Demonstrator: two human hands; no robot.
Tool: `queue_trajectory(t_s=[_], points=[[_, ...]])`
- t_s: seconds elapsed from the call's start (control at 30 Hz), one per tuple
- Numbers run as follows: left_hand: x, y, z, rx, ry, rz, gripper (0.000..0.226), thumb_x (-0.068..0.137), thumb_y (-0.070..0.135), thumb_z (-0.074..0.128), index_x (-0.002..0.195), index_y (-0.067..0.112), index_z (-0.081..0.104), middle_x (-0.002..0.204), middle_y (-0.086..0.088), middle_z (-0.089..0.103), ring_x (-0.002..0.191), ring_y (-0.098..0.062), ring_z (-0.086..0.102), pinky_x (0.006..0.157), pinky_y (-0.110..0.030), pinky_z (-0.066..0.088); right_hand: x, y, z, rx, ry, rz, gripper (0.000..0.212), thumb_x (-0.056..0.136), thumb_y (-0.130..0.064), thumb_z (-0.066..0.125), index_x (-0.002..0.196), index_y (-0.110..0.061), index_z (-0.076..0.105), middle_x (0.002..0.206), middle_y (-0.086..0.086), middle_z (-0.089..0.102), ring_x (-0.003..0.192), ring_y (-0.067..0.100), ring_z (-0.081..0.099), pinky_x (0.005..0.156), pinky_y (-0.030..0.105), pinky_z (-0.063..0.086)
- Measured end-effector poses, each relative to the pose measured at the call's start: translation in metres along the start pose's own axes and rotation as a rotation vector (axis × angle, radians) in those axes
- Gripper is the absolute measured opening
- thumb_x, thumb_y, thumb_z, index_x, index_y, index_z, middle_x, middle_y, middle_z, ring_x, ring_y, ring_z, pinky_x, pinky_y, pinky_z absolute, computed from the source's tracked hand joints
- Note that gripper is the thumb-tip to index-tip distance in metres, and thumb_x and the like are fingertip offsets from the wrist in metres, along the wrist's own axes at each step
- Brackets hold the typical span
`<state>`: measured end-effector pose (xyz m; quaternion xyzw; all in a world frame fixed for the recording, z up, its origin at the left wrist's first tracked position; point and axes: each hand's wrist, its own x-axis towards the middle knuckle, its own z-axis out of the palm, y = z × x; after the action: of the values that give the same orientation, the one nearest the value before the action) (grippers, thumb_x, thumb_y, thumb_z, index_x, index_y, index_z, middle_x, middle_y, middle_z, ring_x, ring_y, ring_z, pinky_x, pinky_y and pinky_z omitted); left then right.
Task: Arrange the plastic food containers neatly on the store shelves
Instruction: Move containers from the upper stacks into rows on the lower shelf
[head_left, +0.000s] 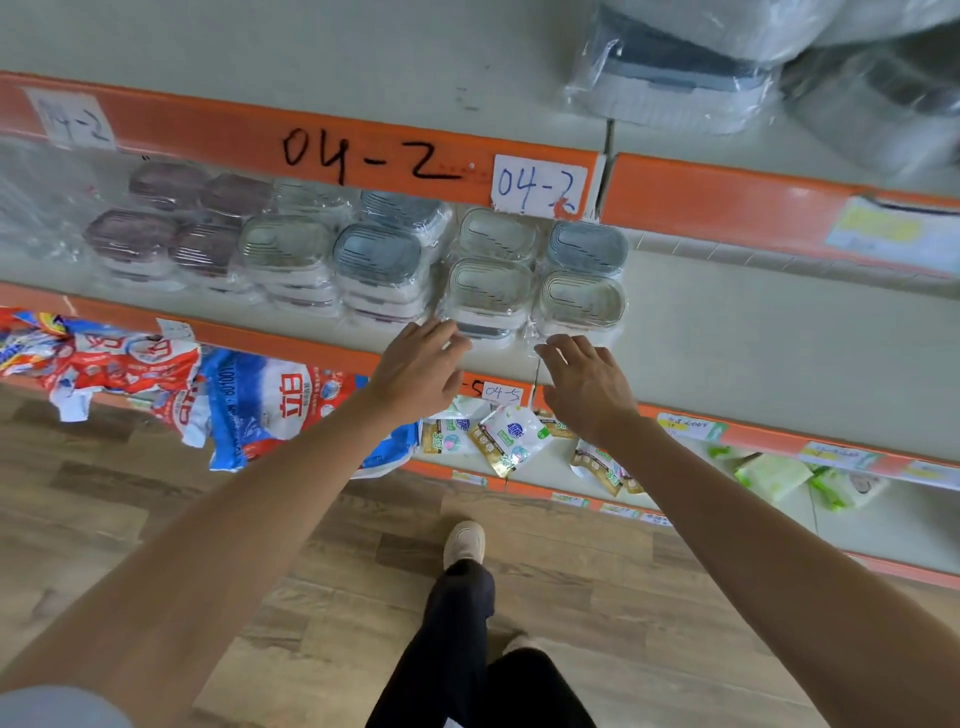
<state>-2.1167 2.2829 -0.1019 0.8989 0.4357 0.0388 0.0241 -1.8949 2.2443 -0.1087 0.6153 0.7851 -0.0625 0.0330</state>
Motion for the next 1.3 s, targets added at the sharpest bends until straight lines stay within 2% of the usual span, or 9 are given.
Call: queue_trajectory(t_s=[0.13, 0.33, 0.6, 0.73, 0.83, 1.0, 1.07, 1.23, 1.3], points=[[-0.019, 0.017, -0.035, -0.013, 0.024, 0.018, 0.032, 0.091, 0.022, 0.052, 0.114, 0.003, 0.062, 0.113, -0.012, 0.058, 0.105, -0.026, 0.054, 0.090, -0.036, 0.042, -0.026, -0.012, -0.033, 0.025, -0.050, -0.099, 0.051, 0.094, -0.023, 0.047, 0.143, -0.014, 0.034, 0.147, 0.004, 0.032, 0.134, 0.021, 0.028, 0.105, 0.033, 0.028], [-0.048, 0.040, -0.104, -0.002, 0.104, 0.114, 0.020, 0.085, 0.015, 0.061, 0.096, 0.000, 0.067, 0.098, -0.015, 0.063, 0.091, -0.031, 0.060, 0.076, -0.042, 0.050, -0.062, -0.027, -0.096, -0.028, 0.016, -0.193, 0.049, 0.094, -0.022, 0.048, 0.141, -0.014, 0.037, 0.142, 0.004, 0.039, 0.129, 0.021, 0.036, 0.103, 0.033, 0.035], [-0.039, 0.034, -0.195, 0.099, 0.227, 0.122, 0.028, 0.092, 0.023, 0.049, 0.108, 0.006, 0.064, 0.108, -0.006, 0.059, 0.100, -0.020, 0.054, 0.084, -0.029, 0.042, -0.082, -0.029, -0.193, -0.079, 0.219, -0.214, 0.048, 0.095, -0.025, 0.048, 0.141, -0.015, 0.038, 0.142, 0.004, 0.041, 0.131, 0.020, 0.036, 0.105, 0.033, 0.031], [-0.014, 0.030, -0.236, 0.103, 0.351, 0.166, 0.023, 0.089, 0.020, 0.058, 0.101, 0.004, 0.067, 0.098, -0.010, 0.062, 0.090, -0.026, 0.058, 0.075, -0.034, 0.047, -0.072, -0.022, -0.233, -0.111, 0.294, -0.175, 0.047, 0.095, -0.026, 0.049, 0.140, -0.015, 0.040, 0.140, 0.003, 0.042, 0.128, 0.020, 0.037, 0.103, 0.031, 0.031], [0.010, 0.026, -0.253, 0.054, 0.409, 0.161, 0.025, 0.089, 0.021, 0.057, 0.106, 0.005, 0.067, 0.102, -0.010, 0.062, 0.094, -0.025, 0.058, 0.076, -0.036, 0.049, -0.056, -0.012, -0.259, -0.110, 0.340, -0.114, 0.049, 0.094, -0.029, 0.051, 0.140, -0.016, 0.040, 0.140, 0.002, 0.042, 0.129, 0.020, 0.036, 0.103, 0.030, 0.029], [0.069, 0.006, -0.280, 0.037, 0.265, 0.223, 0.035, 0.095, 0.029, 0.048, 0.124, 0.013, 0.057, 0.116, -0.004, 0.055, 0.104, -0.019, 0.053, 0.080, -0.031, 0.045, -0.022, 0.016, -0.298, -0.065, 0.397, 0.018, 0.049, 0.092, -0.029, 0.056, 0.136, -0.010, 0.044, 0.137, 0.007, 0.043, 0.127, 0.024, 0.039, 0.102, 0.037, 0.037], [0.093, -0.003, -0.290, -0.026, 0.274, 0.220, 0.036, 0.095, 0.033, 0.048, 0.124, 0.014, 0.056, 0.116, -0.002, 0.055, 0.104, -0.017, 0.053, 0.079, -0.029, 0.044, -0.004, 0.029, -0.310, -0.040, 0.401, 0.086, 0.052, 0.092, -0.033, 0.056, 0.136, -0.010, 0.043, 0.138, 0.007, 0.042, 0.126, 0.025, 0.039, 0.102, 0.036, 0.037], [0.147, -0.018, -0.297, -0.104, 0.299, 0.234, 0.038, 0.095, 0.035, 0.049, 0.126, 0.015, 0.054, 0.119, -0.002, 0.055, 0.109, -0.017, 0.052, 0.089, -0.036, 0.047, 0.030, 0.046, -0.308, 0.049, 0.275, 0.278, 0.058, 0.092, -0.050, 0.049, 0.138, -0.016, 0.040, 0.146, 0.009, 0.032, 0.134, 0.029, 0.029, 0.109, 0.041, 0.027], [0.169, -0.024, -0.298, -0.101, 0.291, 0.248, 0.040, 0.094, 0.035, 0.051, 0.129, 0.015, 0.052, 0.121, -0.002, 0.052, 0.111, -0.017, 0.051, 0.089, -0.034, 0.045, 0.036, 0.053, -0.303, 0.069, 0.237, 0.275, 0.055, 0.089, -0.052, 0.052, 0.129, -0.016, 0.043, 0.140, 0.010, 0.038, 0.131, 0.030, 0.033, 0.109, 0.043, 0.028]])
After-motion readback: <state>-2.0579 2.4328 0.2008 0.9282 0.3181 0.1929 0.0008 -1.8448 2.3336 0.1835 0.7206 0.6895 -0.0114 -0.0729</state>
